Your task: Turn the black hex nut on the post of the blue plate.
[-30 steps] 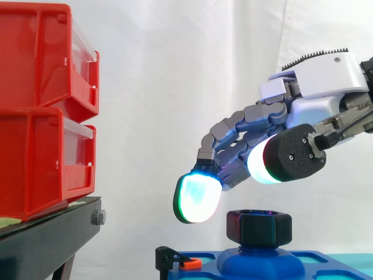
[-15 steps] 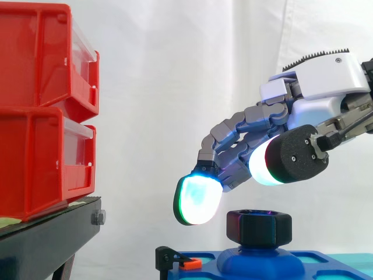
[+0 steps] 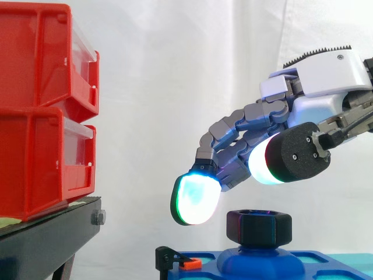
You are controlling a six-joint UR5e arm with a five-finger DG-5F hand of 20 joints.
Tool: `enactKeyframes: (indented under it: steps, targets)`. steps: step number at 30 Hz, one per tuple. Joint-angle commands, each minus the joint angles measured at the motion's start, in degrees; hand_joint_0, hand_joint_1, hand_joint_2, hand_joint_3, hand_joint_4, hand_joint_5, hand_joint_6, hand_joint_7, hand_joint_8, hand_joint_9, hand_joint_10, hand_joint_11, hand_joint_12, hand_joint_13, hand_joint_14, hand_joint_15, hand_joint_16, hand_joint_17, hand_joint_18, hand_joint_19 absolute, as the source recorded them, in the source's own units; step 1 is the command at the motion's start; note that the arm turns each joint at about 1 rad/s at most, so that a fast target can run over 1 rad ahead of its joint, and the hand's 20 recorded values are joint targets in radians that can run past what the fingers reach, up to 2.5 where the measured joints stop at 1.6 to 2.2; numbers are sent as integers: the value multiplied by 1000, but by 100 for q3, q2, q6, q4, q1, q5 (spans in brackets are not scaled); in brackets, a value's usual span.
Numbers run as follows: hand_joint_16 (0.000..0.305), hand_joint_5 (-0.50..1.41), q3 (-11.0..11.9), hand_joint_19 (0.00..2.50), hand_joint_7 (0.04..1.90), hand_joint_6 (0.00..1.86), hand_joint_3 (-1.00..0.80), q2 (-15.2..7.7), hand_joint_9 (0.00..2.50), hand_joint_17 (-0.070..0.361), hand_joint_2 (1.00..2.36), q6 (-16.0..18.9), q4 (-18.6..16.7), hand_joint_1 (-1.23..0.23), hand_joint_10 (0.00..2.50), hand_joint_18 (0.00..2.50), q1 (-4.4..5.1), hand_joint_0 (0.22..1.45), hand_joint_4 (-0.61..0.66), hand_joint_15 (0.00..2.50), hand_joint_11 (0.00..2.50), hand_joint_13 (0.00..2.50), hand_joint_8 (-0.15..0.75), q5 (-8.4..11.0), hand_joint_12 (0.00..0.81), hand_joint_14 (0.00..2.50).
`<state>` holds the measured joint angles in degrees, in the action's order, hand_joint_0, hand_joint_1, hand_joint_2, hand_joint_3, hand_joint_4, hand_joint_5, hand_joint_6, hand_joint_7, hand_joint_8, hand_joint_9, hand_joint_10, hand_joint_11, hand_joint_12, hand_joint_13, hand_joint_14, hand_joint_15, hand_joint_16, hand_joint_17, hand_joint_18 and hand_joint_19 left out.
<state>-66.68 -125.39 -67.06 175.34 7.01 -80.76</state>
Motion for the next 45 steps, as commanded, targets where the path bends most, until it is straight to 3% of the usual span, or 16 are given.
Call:
enactKeyframes:
  steps: [1,11,20,27,37,45]
  targets:
    - [54,-193,-21,173,812,502,-500,-3,397,121,1000,0,0,-514,0,294,11,471,231,24,0,358,283,8,396,0]
    - [53,-193,-135,173,810,502,-500,6,399,120,1000,44,-62,-513,0,285,11,471,234,24,0,358,281,-36,396,0]
    - [53,-192,-135,169,809,502,-500,6,398,120,1000,70,-18,-513,0,284,-59,471,233,23,0,359,284,-36,396,0]
    - [53,-192,-135,172,809,502,-500,6,399,119,1000,62,8,-514,0,287,-112,470,233,24,0,360,283,-159,396,0]
    - [53,-191,-135,176,810,502,-500,6,398,119,1000,62,17,-512,1,286,-261,471,232,21,0,361,283,-387,396,0]
    - [53,-191,-135,174,809,502,-500,6,401,119,1000,62,35,-513,0,283,-455,471,233,21,0,361,284,-686,396,0]
